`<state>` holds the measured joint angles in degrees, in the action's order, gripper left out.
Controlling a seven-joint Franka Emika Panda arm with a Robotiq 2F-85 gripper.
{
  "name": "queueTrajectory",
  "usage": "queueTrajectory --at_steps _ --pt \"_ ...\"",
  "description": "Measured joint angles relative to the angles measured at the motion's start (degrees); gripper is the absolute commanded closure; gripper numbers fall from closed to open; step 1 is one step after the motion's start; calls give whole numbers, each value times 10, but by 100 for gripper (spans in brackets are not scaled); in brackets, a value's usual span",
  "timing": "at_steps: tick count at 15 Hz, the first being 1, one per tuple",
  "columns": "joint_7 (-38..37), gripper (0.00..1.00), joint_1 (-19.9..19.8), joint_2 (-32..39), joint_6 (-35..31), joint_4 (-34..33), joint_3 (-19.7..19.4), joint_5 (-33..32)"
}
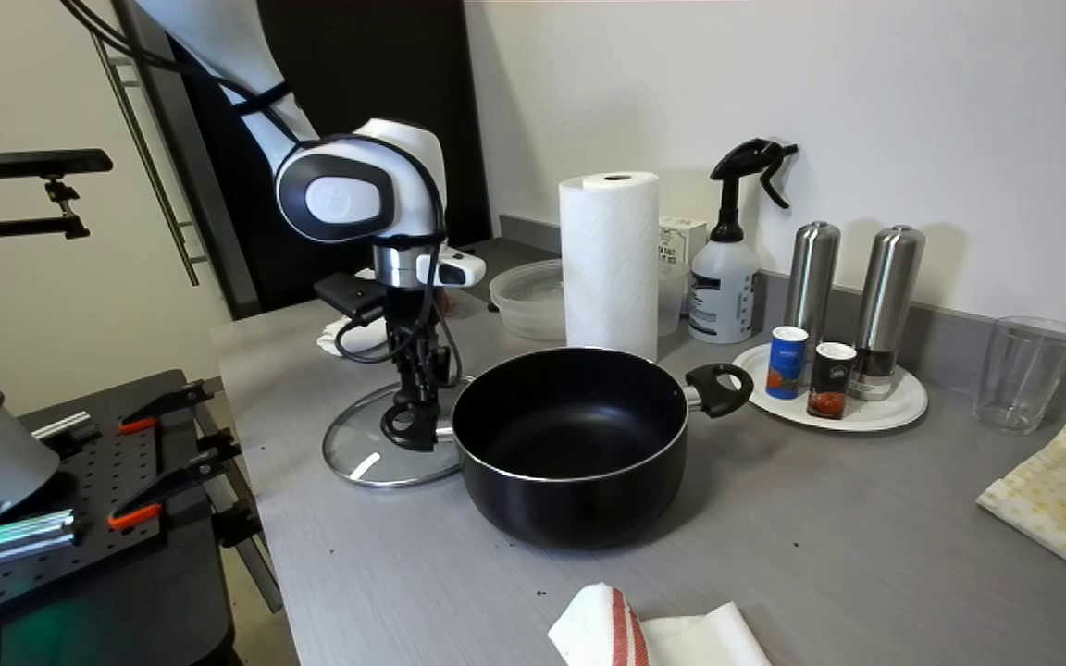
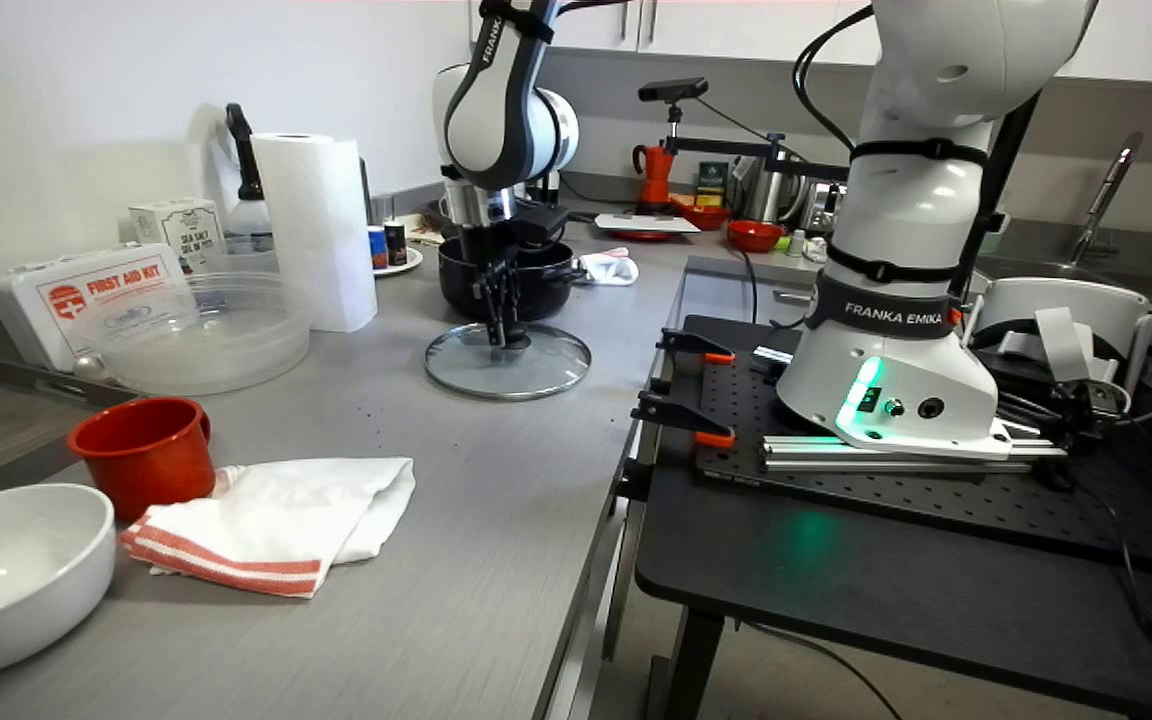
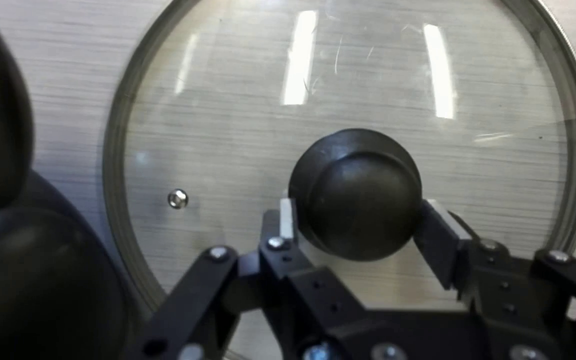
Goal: Put the glass lid on the pot
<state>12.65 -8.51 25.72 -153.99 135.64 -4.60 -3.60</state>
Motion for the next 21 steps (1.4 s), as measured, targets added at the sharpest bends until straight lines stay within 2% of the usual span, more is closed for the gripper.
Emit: queueTrajectory --at_steps 2,8,9,10,11,15,19,20,21 --pt "0 77 0 -4 0 0 1 0" --pt "0 77 0 -5 0 -1 1 0" --pt "0 60 0 -5 0 -1 1 0" --pt "0 27 0 -5 0 -1 1 0" --pt "0 26 0 -5 0 -1 1 0" --pt "0 1 -1 -4 0 2 3 0" --pt "0 0 -1 -4 0 6 6 0" --pt "0 4 -1 -4 0 7 7 0" --pt "0 26 -1 -4 0 8 7 0"
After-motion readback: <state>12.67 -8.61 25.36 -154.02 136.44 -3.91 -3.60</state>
